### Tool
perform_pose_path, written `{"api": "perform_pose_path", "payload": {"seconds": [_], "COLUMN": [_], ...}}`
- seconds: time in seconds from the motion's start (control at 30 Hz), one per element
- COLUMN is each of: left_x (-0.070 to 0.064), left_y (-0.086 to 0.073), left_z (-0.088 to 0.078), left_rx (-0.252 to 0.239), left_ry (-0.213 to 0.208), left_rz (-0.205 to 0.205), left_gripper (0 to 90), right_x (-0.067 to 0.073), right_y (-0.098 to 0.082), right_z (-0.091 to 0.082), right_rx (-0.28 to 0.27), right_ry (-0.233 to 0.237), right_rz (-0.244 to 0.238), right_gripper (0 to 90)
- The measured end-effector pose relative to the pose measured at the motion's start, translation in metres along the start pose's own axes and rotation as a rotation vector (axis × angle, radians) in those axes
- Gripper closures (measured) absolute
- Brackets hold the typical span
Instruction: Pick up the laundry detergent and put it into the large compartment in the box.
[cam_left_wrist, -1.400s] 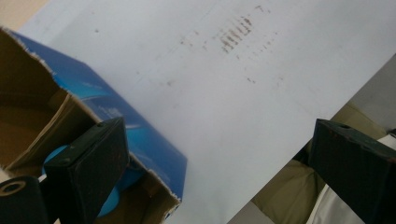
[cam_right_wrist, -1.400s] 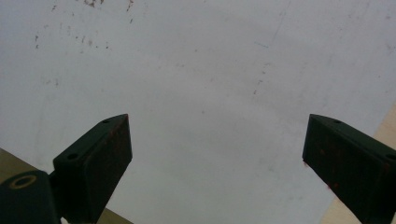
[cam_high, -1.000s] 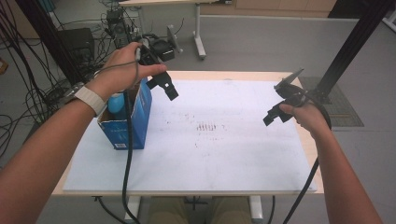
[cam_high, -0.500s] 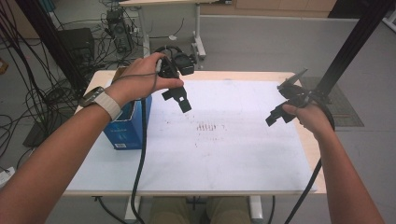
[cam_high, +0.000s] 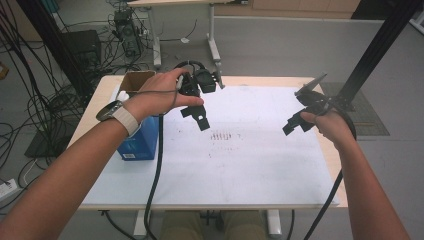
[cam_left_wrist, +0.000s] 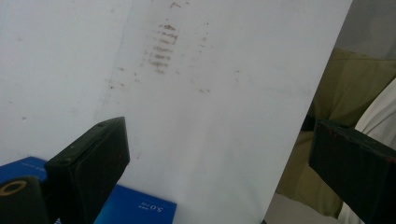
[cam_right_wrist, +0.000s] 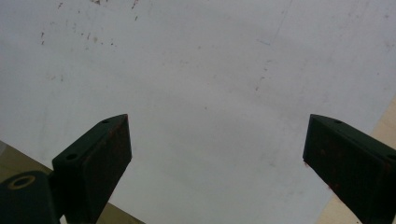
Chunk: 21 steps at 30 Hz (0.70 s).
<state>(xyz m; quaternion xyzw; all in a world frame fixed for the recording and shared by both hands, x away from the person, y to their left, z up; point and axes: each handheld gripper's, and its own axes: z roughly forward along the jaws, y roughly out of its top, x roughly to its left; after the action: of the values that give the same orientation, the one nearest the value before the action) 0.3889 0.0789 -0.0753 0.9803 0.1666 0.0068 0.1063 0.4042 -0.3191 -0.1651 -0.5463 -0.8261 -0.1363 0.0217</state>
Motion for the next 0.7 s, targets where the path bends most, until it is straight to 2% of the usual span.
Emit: {"api": "perform_pose_path", "payload": {"seconds": [0.33,0.7], "left_x": [0.000,0.000], "left_y": [0.005,0.004], "left_z": [0.013,0.014], "left_rx": [0.017,0.020], "left_ry": [-0.011,-0.009], "left_rz": [0.016,0.008], "left_gripper": [5.8,5.8], "right_x": [-0.002,-0.001], "right_y": [-0.002,-0.004], "right_z": [0.001,0.001], "right_rx": [0.000,-0.002], "right_ry": [0.003,0.000], "right_rz": [0.009,0.005], "right_gripper": [7.6,7.6]}}
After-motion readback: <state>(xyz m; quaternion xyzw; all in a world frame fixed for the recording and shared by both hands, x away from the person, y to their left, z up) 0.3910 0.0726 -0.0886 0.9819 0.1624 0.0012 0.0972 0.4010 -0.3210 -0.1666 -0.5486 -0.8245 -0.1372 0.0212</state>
